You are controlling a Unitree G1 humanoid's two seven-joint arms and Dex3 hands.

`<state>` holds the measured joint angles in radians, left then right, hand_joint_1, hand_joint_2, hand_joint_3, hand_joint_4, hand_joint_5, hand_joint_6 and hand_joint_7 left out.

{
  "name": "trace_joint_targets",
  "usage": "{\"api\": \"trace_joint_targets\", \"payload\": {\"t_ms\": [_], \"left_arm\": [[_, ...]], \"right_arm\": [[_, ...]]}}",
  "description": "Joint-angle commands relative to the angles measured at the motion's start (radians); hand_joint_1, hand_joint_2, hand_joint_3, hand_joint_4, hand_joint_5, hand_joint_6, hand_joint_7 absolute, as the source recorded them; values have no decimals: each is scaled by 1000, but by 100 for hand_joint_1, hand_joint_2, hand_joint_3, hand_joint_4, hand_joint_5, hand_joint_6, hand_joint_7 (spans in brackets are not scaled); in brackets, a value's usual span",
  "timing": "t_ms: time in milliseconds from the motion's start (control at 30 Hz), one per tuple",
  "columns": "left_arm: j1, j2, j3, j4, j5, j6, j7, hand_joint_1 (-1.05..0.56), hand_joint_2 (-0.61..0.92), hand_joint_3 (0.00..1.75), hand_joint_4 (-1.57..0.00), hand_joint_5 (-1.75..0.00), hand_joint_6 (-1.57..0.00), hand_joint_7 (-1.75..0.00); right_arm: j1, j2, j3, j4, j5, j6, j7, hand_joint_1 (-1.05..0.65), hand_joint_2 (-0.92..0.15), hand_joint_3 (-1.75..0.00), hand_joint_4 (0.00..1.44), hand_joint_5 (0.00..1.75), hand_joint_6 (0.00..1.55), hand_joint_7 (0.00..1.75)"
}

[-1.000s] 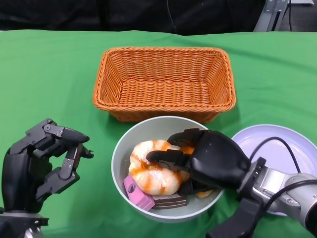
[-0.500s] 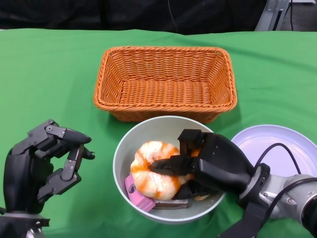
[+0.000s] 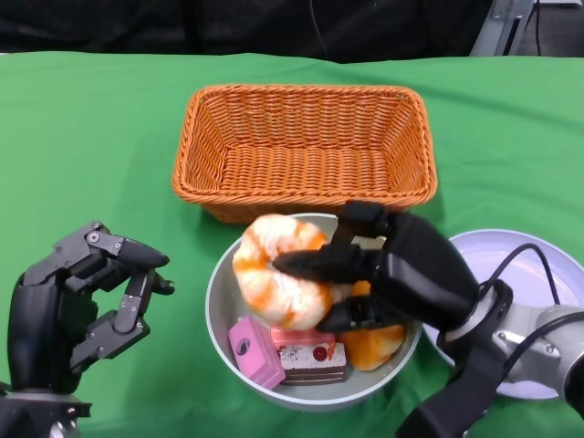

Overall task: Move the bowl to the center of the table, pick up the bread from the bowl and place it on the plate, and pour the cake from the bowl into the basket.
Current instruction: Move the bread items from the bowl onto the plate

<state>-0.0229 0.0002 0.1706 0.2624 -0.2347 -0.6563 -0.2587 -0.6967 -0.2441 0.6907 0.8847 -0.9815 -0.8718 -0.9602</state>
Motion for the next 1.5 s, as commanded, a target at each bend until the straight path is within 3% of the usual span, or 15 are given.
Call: {"api": "trace_joint_targets", "payload": {"t_ms": [33, 233, 400, 500, 600, 700, 800, 1000, 1200, 1400, 1500], "left_arm": [[7, 9, 13, 6, 2, -4, 16, -6, 70, 85, -72, -150, -81, -111], [13, 8, 13, -5, -1, 11, 23, -6, 71, 82, -72, -151, -81, -111], [15, 10, 11, -9, 1, 14, 26, -7, 72, 79, -72, -152, -81, -112], [10, 14, 13, 3, -2, 11, 23, -7, 73, 79, -71, -152, -80, -112], [9, 13, 15, 4, -2, 11, 22, -7, 73, 79, -71, -152, -80, -112], [5, 19, 22, 12, -9, 10, 18, -6, 73, 80, -71, -152, -80, -111], [5, 23, 25, 14, -8, 13, 19, -6, 72, 80, -71, -152, -80, -111], [6, 28, 30, 17, -6, 14, 19, -7, 72, 81, -72, -152, -81, -110], [6, 28, 31, 17, -5, 15, 20, -7, 72, 80, -72, -152, -81, -108], [4, 29, 38, 18, -11, 30, 23, -6, 73, 78, -72, -150, -82, -107], [6, 27, 38, 9, -8, 40, 29, -6, 75, 73, -72, -151, -82, -107]], "right_arm": [[-2, -32, -48, -46, 39, -16, 4, -24, -92, -8, 81, 113, 114, 9], [41, -82, -128, -140, 78, -37, 13, -26, -90, -4, 86, 102, 115, 12], [60, -86, -156, -171, 79, -37, 28, -27, -89, -2, 89, 99, 116, 13], [136, -141, -241, -241, 137, -6, 57, -22, -86, -1, 91, 103, 119, 16], [160, -143, -270, -270, 148, 2, 88, -21, -86, 0, 90, 105, 119, 17], [252, -210, -341, -251, 181, 44, 98, -18, -86, 0, 89, 113, 118, 18], [303, -231, -380, -256, 208, 67, 130, -15, -86, 0, 89, 114, 118, 18], [373, -228, -438, -278, 245, 120, 163, -11, -83, 0, 93, 117, 121, 18], [385, -222, -452, -292, 247, 130, 177, -10, -83, 0, 93, 119, 122, 16], [421, -217, -473, -194, 332, 208, 299, -4, -83, 0, 83, 140, 124, 10], [415, -209, -475, -178, 351, 227, 323, -5, -82, 0, 83, 138, 125, 8]]}}
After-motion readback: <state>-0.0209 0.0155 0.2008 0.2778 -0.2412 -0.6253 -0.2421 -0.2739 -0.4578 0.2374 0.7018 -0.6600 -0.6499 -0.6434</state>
